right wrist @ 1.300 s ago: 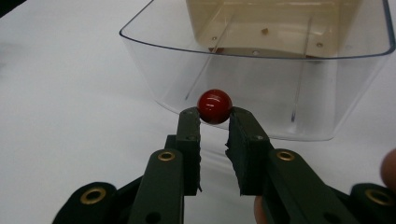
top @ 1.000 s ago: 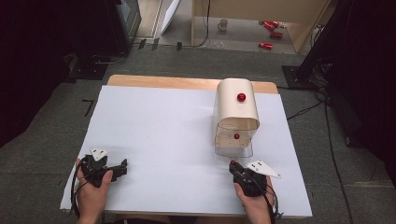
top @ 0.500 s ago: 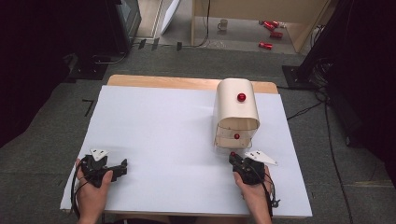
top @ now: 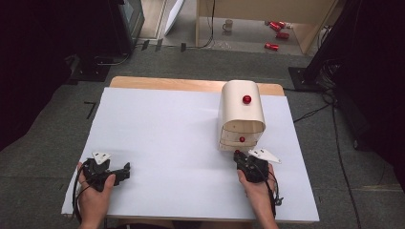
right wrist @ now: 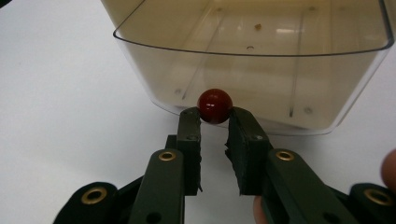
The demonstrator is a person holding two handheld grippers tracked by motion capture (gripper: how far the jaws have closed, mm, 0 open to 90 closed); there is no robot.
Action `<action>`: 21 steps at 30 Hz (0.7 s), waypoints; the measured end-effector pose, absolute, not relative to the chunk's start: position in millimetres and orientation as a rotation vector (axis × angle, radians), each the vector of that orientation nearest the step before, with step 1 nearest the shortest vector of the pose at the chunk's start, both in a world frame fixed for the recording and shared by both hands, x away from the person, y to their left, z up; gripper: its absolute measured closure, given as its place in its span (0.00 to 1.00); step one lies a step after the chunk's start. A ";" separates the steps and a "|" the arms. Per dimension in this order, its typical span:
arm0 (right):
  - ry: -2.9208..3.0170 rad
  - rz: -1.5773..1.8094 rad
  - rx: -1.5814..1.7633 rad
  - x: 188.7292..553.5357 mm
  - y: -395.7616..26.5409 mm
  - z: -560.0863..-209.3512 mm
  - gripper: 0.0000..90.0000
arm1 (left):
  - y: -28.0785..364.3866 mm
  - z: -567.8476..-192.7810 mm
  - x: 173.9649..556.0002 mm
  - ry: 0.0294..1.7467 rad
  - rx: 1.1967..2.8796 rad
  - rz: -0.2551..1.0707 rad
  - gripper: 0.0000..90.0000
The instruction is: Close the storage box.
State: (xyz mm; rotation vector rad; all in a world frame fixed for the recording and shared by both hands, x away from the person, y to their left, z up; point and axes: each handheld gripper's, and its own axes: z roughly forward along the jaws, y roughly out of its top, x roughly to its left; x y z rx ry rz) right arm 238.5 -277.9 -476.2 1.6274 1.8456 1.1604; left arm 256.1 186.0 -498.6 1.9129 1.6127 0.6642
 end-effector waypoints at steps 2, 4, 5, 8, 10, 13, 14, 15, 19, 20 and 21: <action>1.842 1.164 1.628 240.9 -278.4 -476.6 0.84 | 186.0 -498.7 256.0 1.612 1.912 0.665 0.00; 1.846 1.169 1.629 242.8 -278.3 -476.4 0.84 | 186.0 -498.6 256.0 1.613 1.913 0.664 0.00; 1.846 1.169 1.629 242.8 -278.3 -476.4 0.84 | 186.0 -498.6 256.0 1.612 1.912 0.665 0.00; 1.854 1.174 1.615 243.1 -279.2 -477.1 0.84 | 186.0 -498.6 256.1 1.613 1.913 0.664 0.00; 1.859 1.188 1.612 242.6 -280.7 -477.4 0.79 | 186.0 -498.6 256.1 1.613 1.913 0.664 0.00; 1.866 1.240 1.607 242.0 -287.2 -476.9 0.65 | 186.0 -498.6 256.1 1.613 1.913 0.664 0.00; 1.869 1.237 1.600 241.4 -289.3 -476.6 0.60 | 186.1 -498.6 256.1 1.613 1.913 0.664 0.00; 1.869 1.237 1.600 241.4 -289.3 -476.6 0.60 | 186.1 -498.6 256.1 1.613 1.913 0.664 0.00; 1.892 1.184 1.593 238.0 -299.7 -476.0 0.38 | 186.0 -498.6 256.0 1.613 1.913 0.664 0.00; 1.897 1.163 1.597 235.0 -307.0 -475.6 0.31 | 186.0 -498.6 256.1 1.613 1.913 0.664 0.00; 1.897 1.163 1.597 235.0 -307.0 -475.6 0.31 | 186.0 -498.6 256.1 1.613 1.913 0.664 0.00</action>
